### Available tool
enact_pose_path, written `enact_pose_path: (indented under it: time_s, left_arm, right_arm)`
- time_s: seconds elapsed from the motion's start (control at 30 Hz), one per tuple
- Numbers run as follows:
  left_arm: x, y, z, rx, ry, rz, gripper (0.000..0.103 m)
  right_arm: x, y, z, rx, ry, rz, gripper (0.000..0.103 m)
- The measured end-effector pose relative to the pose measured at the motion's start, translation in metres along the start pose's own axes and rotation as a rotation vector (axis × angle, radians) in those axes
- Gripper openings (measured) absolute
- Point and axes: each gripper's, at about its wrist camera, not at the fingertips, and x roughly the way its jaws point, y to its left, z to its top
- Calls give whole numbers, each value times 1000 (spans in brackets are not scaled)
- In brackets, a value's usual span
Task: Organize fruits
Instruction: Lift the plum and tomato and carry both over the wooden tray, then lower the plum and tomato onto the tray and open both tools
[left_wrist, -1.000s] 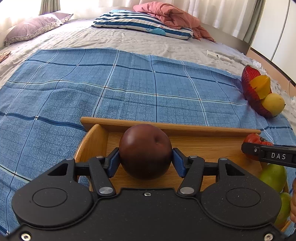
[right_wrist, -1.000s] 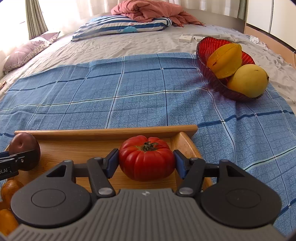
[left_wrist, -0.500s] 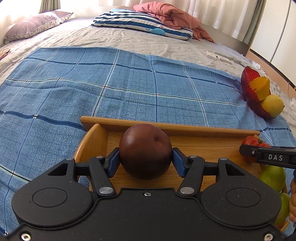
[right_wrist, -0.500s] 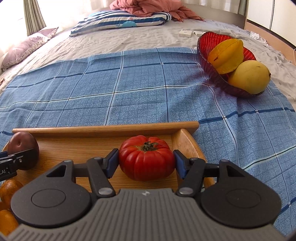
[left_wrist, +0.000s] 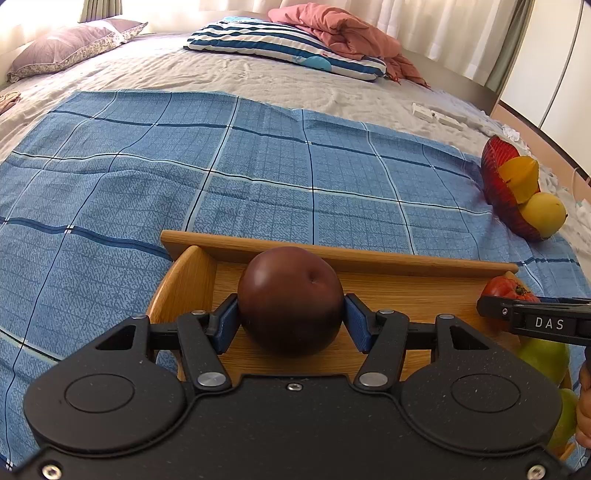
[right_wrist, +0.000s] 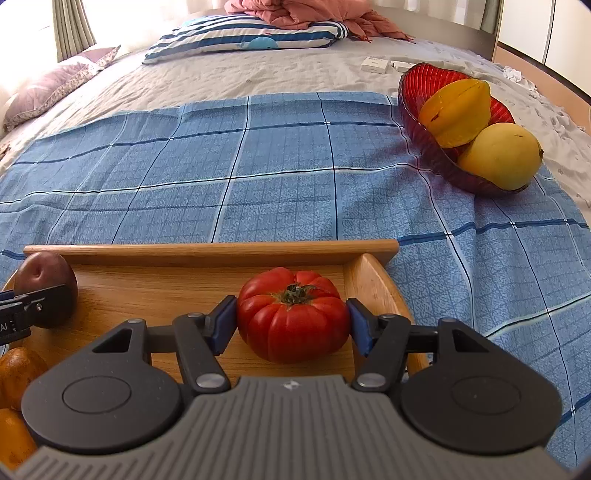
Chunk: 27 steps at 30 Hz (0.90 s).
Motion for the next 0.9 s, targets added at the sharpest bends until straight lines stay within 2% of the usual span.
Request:
enact_pose_path:
  time_s: [0.23, 0.37, 0.57, 0.63, 0.73, 0.8, 0.9]
  left_arm:
    - [1, 1, 1, -18, 4, -4, 58]
    - [0, 1, 1, -12, 3, 0, 58]
    - [-2, 0, 0, -8, -3, 9, 59]
    - [-5, -1, 0, 6, -17, 24, 62]
    - [-13, -5, -1, 47, -75, 52, 74]
    - [-20, -5, -1, 55, -103, 37, 83]
    - [-27, -4, -1, 47, -120, 21, 87]
  right_arm:
    - [0, 0, -1, -4, 5, -2, 67]
    - [1, 1, -1, -5, 16, -3, 75]
    - [0, 1, -1, -7, 9, -3, 75]
    - [-2, 1, -2, -8, 2, -2, 77]
    - [-4, 1, -3, -11, -11, 0, 79]
    - [-5, 1, -3, -11, -12, -1, 81]
    - [-7, 1, -3, -14, -22, -4, 84]
